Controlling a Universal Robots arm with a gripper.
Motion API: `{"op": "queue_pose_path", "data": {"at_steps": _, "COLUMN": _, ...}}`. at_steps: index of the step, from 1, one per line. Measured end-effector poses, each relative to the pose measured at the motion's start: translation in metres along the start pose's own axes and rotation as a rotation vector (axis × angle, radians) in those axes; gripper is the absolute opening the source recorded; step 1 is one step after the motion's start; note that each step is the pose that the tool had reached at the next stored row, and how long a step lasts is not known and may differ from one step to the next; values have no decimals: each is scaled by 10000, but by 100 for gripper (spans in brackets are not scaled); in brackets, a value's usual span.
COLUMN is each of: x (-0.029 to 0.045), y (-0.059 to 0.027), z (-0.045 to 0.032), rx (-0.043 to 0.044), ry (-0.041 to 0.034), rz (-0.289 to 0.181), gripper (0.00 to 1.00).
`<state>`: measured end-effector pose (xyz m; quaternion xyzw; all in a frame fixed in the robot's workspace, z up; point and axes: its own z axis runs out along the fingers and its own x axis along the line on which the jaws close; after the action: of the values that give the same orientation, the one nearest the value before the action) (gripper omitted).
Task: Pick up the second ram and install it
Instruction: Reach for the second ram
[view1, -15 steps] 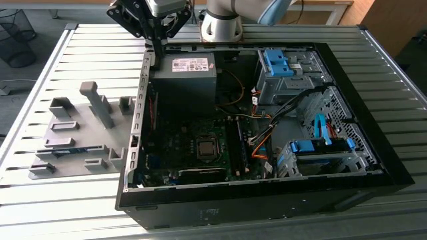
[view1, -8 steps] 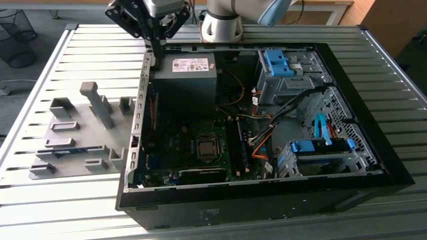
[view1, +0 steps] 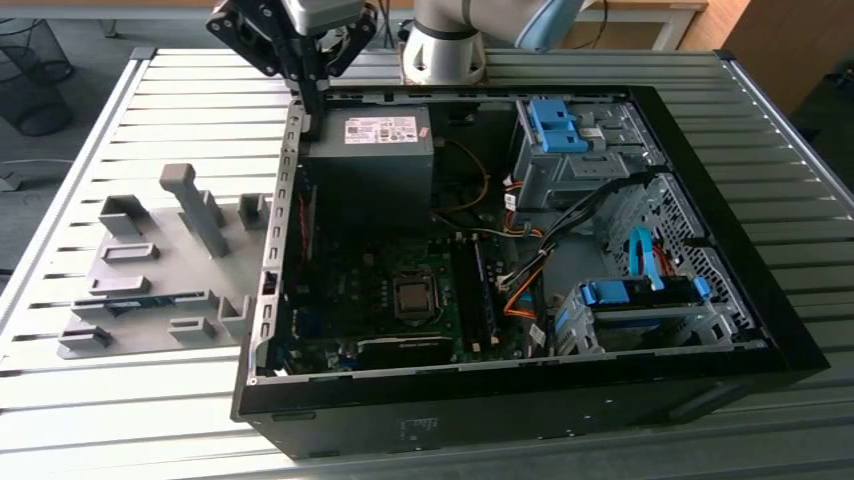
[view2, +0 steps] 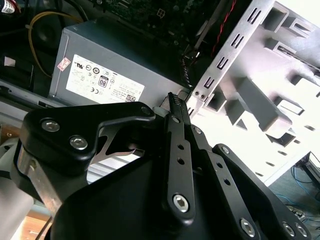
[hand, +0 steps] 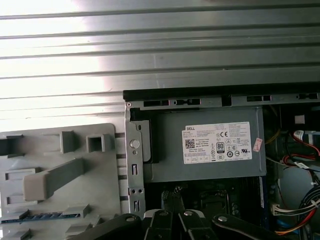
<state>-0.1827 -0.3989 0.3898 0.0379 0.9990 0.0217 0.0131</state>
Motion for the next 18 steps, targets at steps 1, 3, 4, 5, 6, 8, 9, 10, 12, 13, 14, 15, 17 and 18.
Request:
{"op": "queue_pose_path", "data": {"at_steps": 1, "x": 4, "y": 0, "z": 0, "rx": -1, "ry": -1, "rz": 0, "gripper": 10}}
{"op": "queue_pose_path", "data": {"at_steps": 3, "x": 11, "y": -1, "z": 0, "rx": 0, "ry": 0, "rz": 0, "gripper": 10}}
{"op": "queue_pose_path", "data": {"at_steps": 4, "x": 14, "y": -1, "z": 0, "rx": 0, "ry": 0, "rz": -1, "gripper": 10}}
{"op": "queue_pose_path", "data": {"at_steps": 5, "x": 19, "y": -2, "z": 0, "rx": 0, "ry": 0, "rz": 0, "gripper": 10}}
{"op": "queue_pose_path", "data": {"at_steps": 6, "x": 25, "y": -2, "z": 1, "rx": -1, "ry": 0, "rz": 0, "gripper": 10}}
{"op": "queue_pose_path", "data": {"at_steps": 8, "x": 33, "y": -2, "z": 1, "rx": 0, "ry": 0, "rz": 0, "gripper": 10}}
{"op": "queue_pose_path", "data": {"at_steps": 9, "x": 38, "y": -3, "z": 1, "rx": 0, "ry": 0, "rz": 0, "gripper": 10}}
{"op": "queue_pose_path", "data": {"at_steps": 10, "x": 41, "y": -3, "z": 2, "rx": 0, "ry": 0, "rz": 0, "gripper": 10}}
{"op": "queue_pose_path", "data": {"at_steps": 12, "x": 48, "y": -4, "z": 2, "rx": 0, "ry": 0, "rz": -1, "gripper": 10}}
{"op": "queue_pose_path", "data": {"at_steps": 13, "x": 52, "y": -4, "z": 2, "rx": 0, "ry": 0, "rz": 0, "gripper": 10}}
{"op": "queue_pose_path", "data": {"at_steps": 14, "x": 55, "y": -4, "z": 2, "rx": 0, "ry": 0, "rz": 0, "gripper": 10}}
{"op": "queue_pose_path", "data": {"at_steps": 15, "x": 60, "y": -5, "z": 3, "rx": 0, "ry": 0, "rz": 0, "gripper": 10}}
{"op": "queue_pose_path", "data": {"at_steps": 17, "x": 73, "y": -6, "z": 3, "rx": 0, "ry": 0, "rz": 0, "gripper": 10}}
{"op": "queue_pose_path", "data": {"at_steps": 18, "x": 79, "y": -6, "z": 2, "rx": 0, "ry": 0, "rz": 0, "gripper": 10}}
